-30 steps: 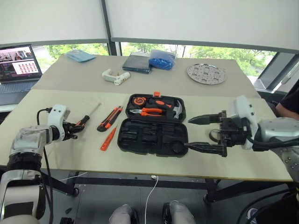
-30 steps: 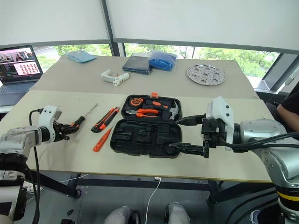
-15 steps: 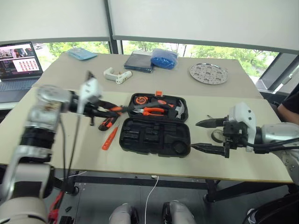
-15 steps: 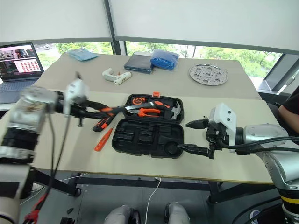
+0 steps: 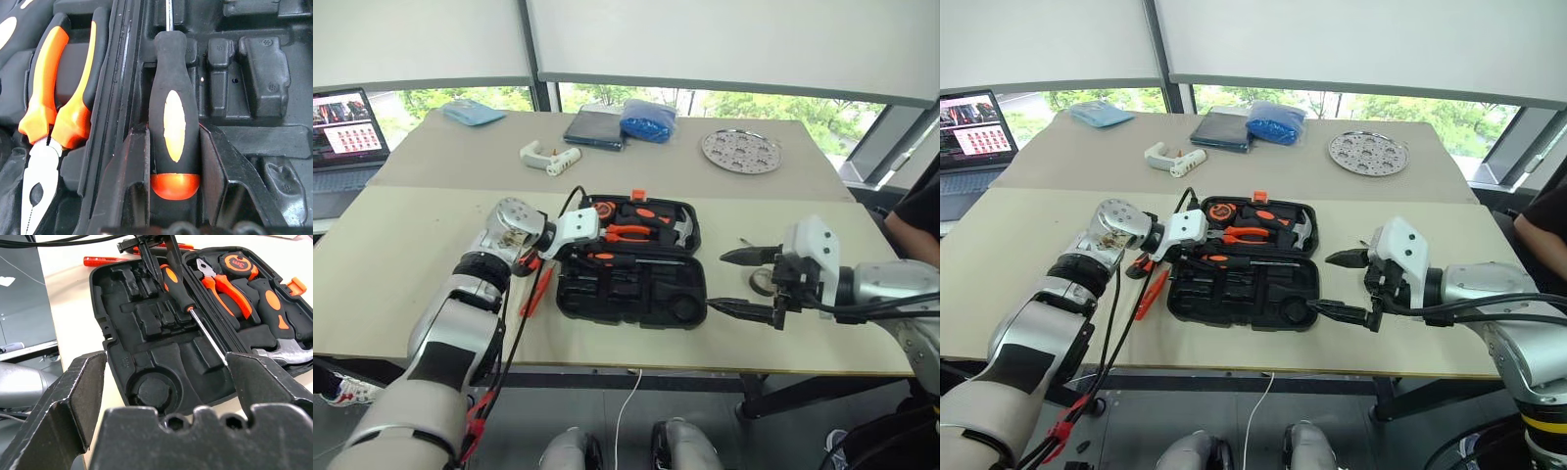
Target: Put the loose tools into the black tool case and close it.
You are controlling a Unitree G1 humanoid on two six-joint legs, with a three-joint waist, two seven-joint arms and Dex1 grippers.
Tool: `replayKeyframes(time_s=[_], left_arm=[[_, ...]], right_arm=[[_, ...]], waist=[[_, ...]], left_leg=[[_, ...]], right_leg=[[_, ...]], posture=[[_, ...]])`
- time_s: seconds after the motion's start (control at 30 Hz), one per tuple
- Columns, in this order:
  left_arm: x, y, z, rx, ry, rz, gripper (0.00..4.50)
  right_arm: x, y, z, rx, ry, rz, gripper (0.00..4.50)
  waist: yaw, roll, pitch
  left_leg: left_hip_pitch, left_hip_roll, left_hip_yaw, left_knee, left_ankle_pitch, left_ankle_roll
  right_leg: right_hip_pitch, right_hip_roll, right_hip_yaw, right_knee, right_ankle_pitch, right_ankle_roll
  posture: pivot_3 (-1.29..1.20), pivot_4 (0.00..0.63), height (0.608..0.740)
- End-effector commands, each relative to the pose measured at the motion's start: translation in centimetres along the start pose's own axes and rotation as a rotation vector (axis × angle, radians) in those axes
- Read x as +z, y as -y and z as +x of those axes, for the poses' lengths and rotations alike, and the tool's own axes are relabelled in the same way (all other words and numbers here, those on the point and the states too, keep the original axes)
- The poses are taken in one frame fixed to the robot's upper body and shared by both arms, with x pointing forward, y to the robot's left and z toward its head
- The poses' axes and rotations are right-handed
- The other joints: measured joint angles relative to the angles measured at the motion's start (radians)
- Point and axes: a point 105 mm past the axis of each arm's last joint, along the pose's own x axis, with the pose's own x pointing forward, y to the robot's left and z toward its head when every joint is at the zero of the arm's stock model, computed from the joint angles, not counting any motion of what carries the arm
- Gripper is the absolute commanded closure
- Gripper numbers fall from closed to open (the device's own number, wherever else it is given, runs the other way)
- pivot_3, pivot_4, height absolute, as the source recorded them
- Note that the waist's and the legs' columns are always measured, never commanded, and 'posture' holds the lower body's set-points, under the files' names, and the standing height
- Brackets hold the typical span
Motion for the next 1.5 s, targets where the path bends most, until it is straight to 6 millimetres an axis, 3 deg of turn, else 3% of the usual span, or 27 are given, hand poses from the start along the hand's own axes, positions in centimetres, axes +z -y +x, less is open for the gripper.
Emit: replayKeyframes(time_s=[0.03, 0.5, 0.57, 0.6, 0.73, 0.87, 0.9, 1.2, 1.5], left_arm=[[0.3, -1.0, -1.4, 0.036, -0.028, 0.042, 3.63], [0.2, -1.3, -2.2, 0.041, -0.036, 0.037, 3.63], [0.5, -1.3, -2.1, 0.04, -0.023, 0.032, 2.62], [0.7, -1.4, -2.1, 0.036, -0.017, 0.031, 2.45], [2.3, -1.9, -2.6, 0.031, 0.036, 0.034, 0.9], [4.2, -2.4, -2.6, 0.028, 0.124, -0.001, 0.9], [4.5, -2.4, -2.5, 0.026, 0.139, -0.004, 1.45], [3.5, -1.5, 0.8, 0.028, 0.082, 0.006, 4.47], [-0.4, 0.9, 2.7, -0.06, -0.111, 0.025, 4.47]], right_arm=[[0.9, 0.0, -0.3, -0.018, 0.033, -0.023, 0.0], [1.3, 0.1, 0.1, -0.018, 0.05, -0.032, 0.0], [1.4, 0.1, 0.2, -0.018, 0.052, -0.032, 0.0], [1.4, 0.1, 0.2, -0.018, 0.053, -0.032, 0.0], [1.3, -0.2, 0.3, -0.012, 0.054, -0.025, 0.0], [1.3, -0.4, 0.2, -0.009, 0.055, -0.019, 0.0], [1.3, -0.4, 0.3, -0.009, 0.056, -0.018, 0.0], [1.4, 0.0, 0.2, -0.028, 0.062, -0.016, 0.0], [1.3, 0.1, 0.1, -0.043, 0.068, 0.008, 0.0]], waist=[[-0.001, 0.0, 0.0], [0.001, 0.0, 0.0], [0.0, 0.0, 0.0], [0.0, 0.0, 0.0], [0.001, 0.0, 0.0], [0.001, 0.0, 0.0], [0.001, 0.0, 0.0], [0.0, 0.0, 0.0], [-0.002, 0.0, 0.0]], left_leg=[[0.0, 0.0, 0.0, 0.0, 0.0, 0.0], [-0.001, 0.0, 0.0, 0.002, -0.001, 0.001], [-0.001, 0.0, 0.0, 0.003, -0.001, 0.001], [-0.001, 0.0, 0.0, 0.003, -0.001, 0.001], [-0.002, 0.0, -0.001, 0.004, -0.001, 0.002], [-0.002, 0.0, -0.001, 0.004, -0.001, 0.002], [-0.002, 0.0, -0.001, 0.004, -0.001, 0.002], [-0.001, 0.0, -0.001, 0.004, -0.001, 0.002], [0.001, 0.0, -0.001, 0.004, -0.001, 0.002]], right_leg=[[0.0, 0.0, 0.0, 0.0, 0.0, 0.0], [0.0, 0.0, -0.001, 0.0, 0.0, 0.0], [0.0, 0.0, -0.001, 0.0, 0.0, 0.0], [0.0, 0.0, 0.0, 0.001, 0.0, 0.0], [0.0, 0.0, -0.001, 0.001, 0.001, 0.001], [0.0, 0.0, -0.001, 0.001, 0.001, 0.001], [0.0, 0.0, -0.001, 0.001, 0.001, 0.001], [0.001, 0.0, 0.0, 0.001, 0.001, 0.001], [0.003, 0.0, 0.0, 0.001, 0.001, 0.001]], posture=[[0.0, 0.15, 0.718], [0.0, 0.15, 0.718], [0.0, 0.15, 0.718], [0.0, 0.15, 0.718], [0.0, 0.15, 0.718], [0.0, 0.15, 0.718], [0.0, 0.15, 0.718], [0.0, 0.15, 0.718], [0.0, 0.15, 0.718]])
